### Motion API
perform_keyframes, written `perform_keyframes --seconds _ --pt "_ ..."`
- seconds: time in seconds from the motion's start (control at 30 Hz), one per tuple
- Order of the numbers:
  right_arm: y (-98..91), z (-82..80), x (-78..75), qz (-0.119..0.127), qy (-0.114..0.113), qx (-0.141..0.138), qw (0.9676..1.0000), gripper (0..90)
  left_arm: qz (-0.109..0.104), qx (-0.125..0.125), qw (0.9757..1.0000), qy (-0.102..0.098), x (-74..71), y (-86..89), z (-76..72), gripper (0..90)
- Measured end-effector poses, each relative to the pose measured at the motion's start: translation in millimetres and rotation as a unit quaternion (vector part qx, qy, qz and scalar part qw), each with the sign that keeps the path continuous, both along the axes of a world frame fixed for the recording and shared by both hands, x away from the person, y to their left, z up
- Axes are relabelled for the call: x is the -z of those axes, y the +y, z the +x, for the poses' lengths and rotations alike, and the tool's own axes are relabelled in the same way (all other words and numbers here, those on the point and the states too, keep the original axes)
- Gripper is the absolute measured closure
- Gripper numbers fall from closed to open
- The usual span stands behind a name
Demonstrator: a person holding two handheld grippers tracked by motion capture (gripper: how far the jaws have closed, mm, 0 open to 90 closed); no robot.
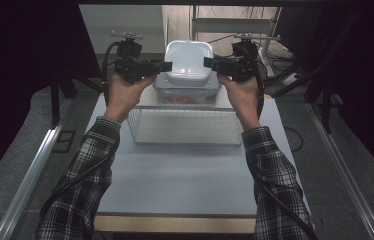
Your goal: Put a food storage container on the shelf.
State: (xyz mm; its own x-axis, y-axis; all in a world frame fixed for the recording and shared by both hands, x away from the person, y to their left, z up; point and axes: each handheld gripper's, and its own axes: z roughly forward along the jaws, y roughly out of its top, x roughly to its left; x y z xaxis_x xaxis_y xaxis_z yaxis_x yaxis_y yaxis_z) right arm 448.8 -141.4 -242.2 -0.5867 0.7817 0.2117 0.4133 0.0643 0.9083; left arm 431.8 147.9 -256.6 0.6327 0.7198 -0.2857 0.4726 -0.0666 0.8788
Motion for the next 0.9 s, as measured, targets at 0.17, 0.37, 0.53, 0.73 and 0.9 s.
perform_keyframes --seconds 0.17,0.37,0.53,0.73,0.9 --pt "6.2 5.4 -0.1 -0.015 -0.011 0.018 0.9997 54.3 -0.006 -0.009 0.9999 0.004 0.1 0.7 5.0 52.0" --pt "7.5 11.9 2.6 -0.015 -0.009 0.027 0.9995 53.5 -0.017 -0.01 0.9997 0.013 0.8 2.4 12.0 47.6" --pt "6.8 10.3 1.3 -0.018 -0.011 0.026 0.9994 49.7 -0.003 -0.016 0.9999 -0.001 -1.7 1.2 9.4 44.7" --pt "-0.7 2.3 -1.5 -0.002 -0.013 -0.001 0.9999 41.1 0.002 -0.002 0.9998 -0.021 -5.6 4.8 0.1 32.3" --pt "-5.8 -7.1 -1.1 0.002 -0.014 -0.035 0.9993 34.1 0.016 0.016 0.9991 -0.036 -3.6 5.3 -10.2 23.7"
